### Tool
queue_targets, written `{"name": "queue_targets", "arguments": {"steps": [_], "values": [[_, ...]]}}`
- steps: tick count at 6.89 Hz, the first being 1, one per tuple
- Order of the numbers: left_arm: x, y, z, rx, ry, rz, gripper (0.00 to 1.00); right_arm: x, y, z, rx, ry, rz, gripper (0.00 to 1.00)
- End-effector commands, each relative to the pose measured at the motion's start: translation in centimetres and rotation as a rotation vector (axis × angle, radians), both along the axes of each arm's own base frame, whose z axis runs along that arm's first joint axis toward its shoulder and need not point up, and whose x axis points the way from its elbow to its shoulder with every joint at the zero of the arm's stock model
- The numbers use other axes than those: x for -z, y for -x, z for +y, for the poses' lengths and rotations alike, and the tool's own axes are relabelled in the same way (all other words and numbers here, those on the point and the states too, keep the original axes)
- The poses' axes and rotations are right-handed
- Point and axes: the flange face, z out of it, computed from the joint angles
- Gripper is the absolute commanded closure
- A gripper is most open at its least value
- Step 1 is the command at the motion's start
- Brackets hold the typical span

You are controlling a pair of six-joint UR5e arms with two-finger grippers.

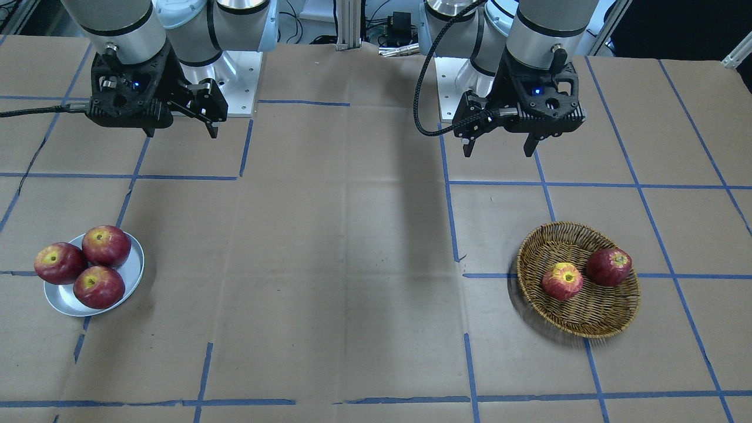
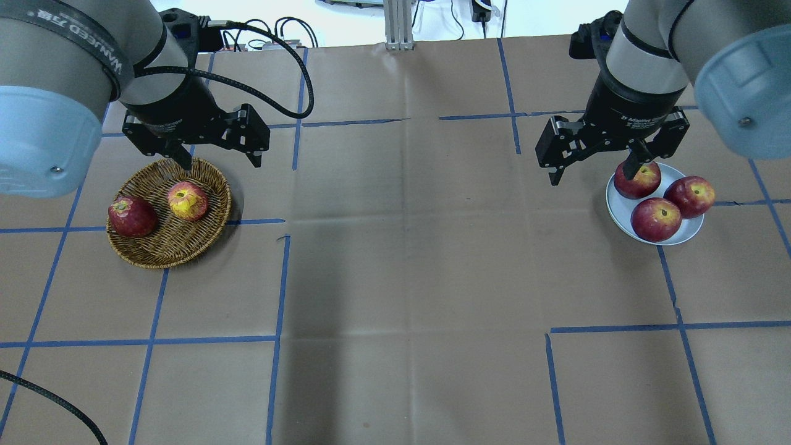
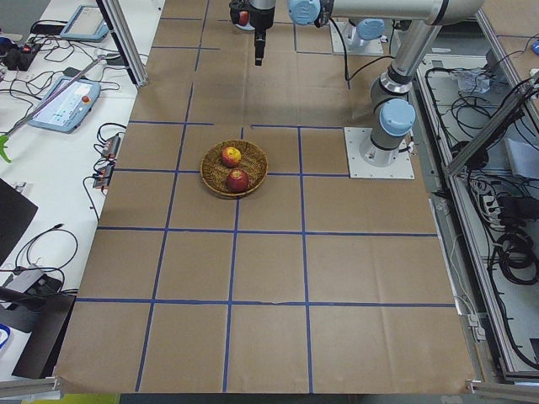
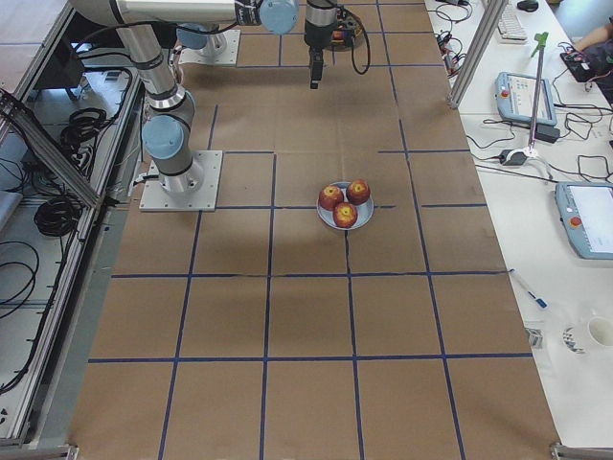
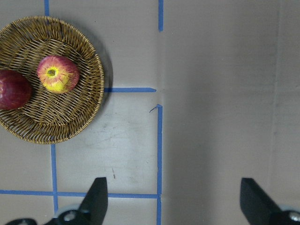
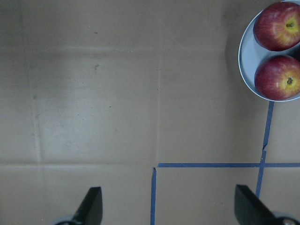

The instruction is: Transfer apple from basket to plate

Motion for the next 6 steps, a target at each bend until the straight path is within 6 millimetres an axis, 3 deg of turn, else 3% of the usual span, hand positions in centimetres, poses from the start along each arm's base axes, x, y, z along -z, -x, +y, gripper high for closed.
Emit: {"name": "queue_targets", "arguments": {"steps": [1,6], "values": [[0.25,0.01,-0.13,0.000,-0.005,0.000,0.01,0.04,0.00,0.01,0.000,-0.001,0.000,0.00],[0.54,-0.11,-0.22,0.003,-0.011,-0.005,0.01,0.11,0.00,0.03,0.000,-0.002,0.000,0.00]]}}
